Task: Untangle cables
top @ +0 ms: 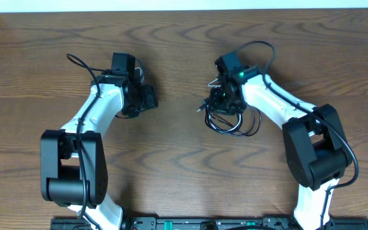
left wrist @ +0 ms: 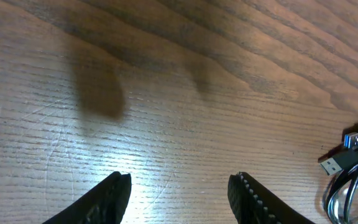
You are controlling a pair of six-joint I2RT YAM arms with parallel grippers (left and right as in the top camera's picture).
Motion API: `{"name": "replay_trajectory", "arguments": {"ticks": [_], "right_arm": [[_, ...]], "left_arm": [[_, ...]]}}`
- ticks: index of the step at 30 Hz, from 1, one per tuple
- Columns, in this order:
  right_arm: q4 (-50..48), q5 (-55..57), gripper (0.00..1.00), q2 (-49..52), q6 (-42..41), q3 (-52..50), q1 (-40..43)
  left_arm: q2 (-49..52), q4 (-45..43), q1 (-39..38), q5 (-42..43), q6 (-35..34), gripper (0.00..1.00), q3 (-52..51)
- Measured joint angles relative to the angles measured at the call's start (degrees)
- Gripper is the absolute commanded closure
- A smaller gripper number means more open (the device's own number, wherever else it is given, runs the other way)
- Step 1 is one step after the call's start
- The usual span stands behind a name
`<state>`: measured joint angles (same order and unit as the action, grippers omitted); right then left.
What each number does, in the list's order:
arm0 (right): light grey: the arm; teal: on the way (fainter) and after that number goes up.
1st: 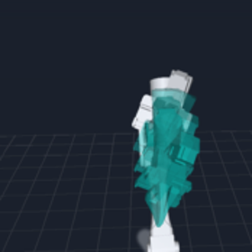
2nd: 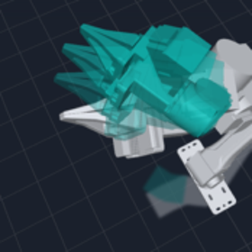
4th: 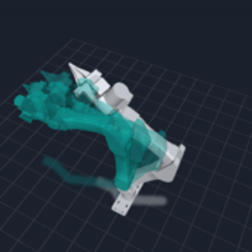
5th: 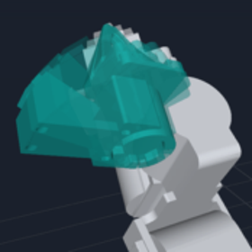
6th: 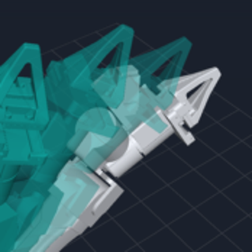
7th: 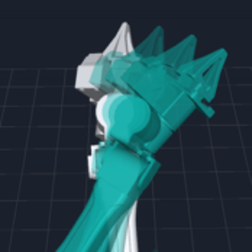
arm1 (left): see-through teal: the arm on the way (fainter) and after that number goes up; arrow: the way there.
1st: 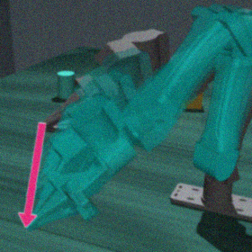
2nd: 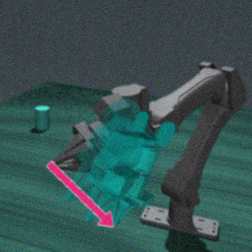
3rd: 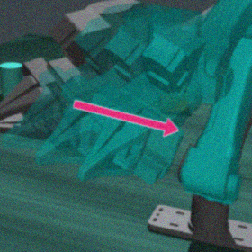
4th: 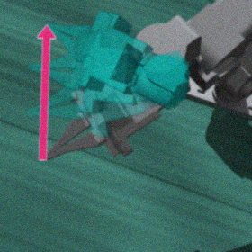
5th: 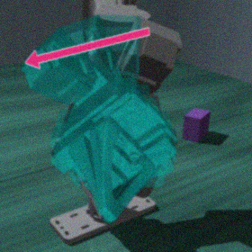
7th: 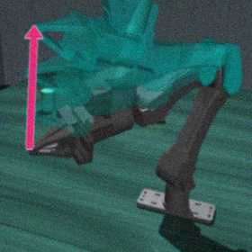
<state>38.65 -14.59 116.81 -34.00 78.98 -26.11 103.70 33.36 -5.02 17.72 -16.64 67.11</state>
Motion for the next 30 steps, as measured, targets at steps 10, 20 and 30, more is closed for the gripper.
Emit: {"name": "replay_trajectory", "arguments": {"ticks": [10,20,30], "right_arm": [[-6.2,0.6,0.99,0.0,-2.7,-2.2,0.1],[-6.1,-3.1,0.99,-0.7,1.2,-2.2,2.7],[-3.0,-6.1,0.57,-3.7,4.0,-2.3,7.1]], "left_arm": [[0.0,0.0,0.0,0.0,0.0,0.45,0.0],[0.0,0.0,0.0,0.0,0.0,0.45,0.0],[0.0,0.0,0.0,0.0,0.0,0.45,0.0]]}}
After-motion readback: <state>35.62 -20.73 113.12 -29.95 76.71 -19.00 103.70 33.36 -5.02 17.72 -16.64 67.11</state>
